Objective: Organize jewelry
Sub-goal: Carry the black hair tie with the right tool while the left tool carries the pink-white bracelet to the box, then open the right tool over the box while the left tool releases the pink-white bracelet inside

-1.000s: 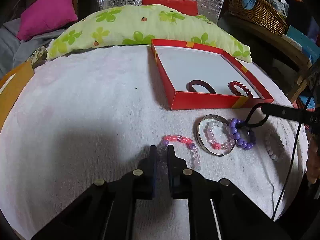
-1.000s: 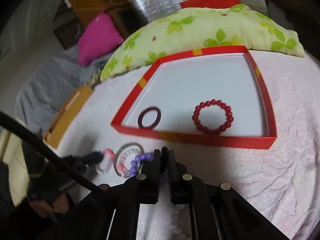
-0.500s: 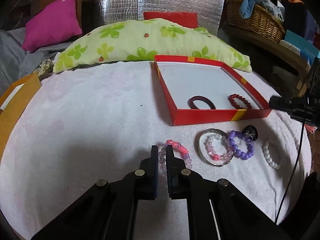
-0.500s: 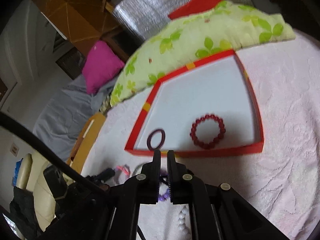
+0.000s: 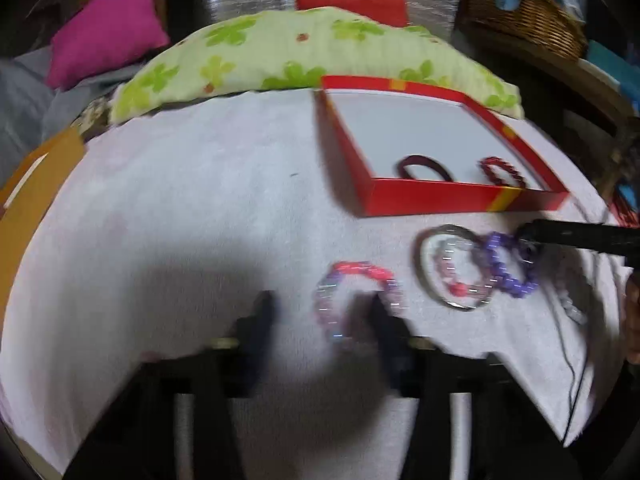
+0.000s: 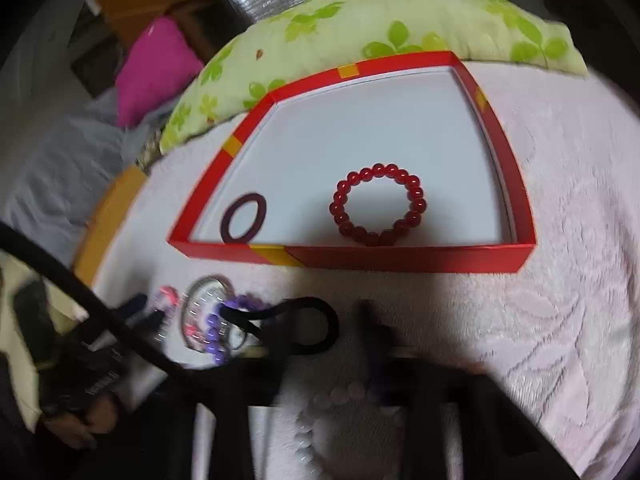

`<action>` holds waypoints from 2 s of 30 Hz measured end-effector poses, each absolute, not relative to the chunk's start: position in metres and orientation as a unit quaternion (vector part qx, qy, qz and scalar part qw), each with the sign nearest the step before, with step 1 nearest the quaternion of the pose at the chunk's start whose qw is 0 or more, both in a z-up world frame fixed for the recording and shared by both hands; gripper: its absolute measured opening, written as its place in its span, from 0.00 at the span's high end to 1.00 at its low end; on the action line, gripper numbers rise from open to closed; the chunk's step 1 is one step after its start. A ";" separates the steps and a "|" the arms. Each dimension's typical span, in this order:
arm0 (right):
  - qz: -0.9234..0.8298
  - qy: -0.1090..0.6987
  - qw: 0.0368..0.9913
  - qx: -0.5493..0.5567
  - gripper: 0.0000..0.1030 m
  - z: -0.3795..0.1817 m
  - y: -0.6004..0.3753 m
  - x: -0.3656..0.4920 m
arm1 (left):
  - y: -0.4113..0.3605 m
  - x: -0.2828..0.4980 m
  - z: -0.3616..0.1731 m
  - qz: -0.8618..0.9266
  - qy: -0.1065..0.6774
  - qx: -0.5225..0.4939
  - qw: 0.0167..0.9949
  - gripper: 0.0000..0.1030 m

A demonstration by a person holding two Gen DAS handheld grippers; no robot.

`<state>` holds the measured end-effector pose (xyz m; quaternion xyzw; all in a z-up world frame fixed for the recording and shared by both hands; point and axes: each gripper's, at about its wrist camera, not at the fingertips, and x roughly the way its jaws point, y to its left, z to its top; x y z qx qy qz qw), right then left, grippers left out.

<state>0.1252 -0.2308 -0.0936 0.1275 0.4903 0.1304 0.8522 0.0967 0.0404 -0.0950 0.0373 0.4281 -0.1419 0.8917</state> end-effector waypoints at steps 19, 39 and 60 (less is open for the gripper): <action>0.142 0.343 0.904 0.214 0.94 -0.033 -0.263 0.103 | 0.051 0.070 -0.047 -0.156 0.308 0.023 0.938 0.93; 0.019 0.379 0.905 0.191 0.94 -0.037 -0.295 0.216 | -0.051 0.187 0.012 -0.275 0.297 0.031 0.914 0.93; 0.019 0.369 0.895 0.251 0.53 -0.044 -0.319 0.218 | -0.049 0.231 -0.011 -0.247 0.350 -0.017 0.903 0.45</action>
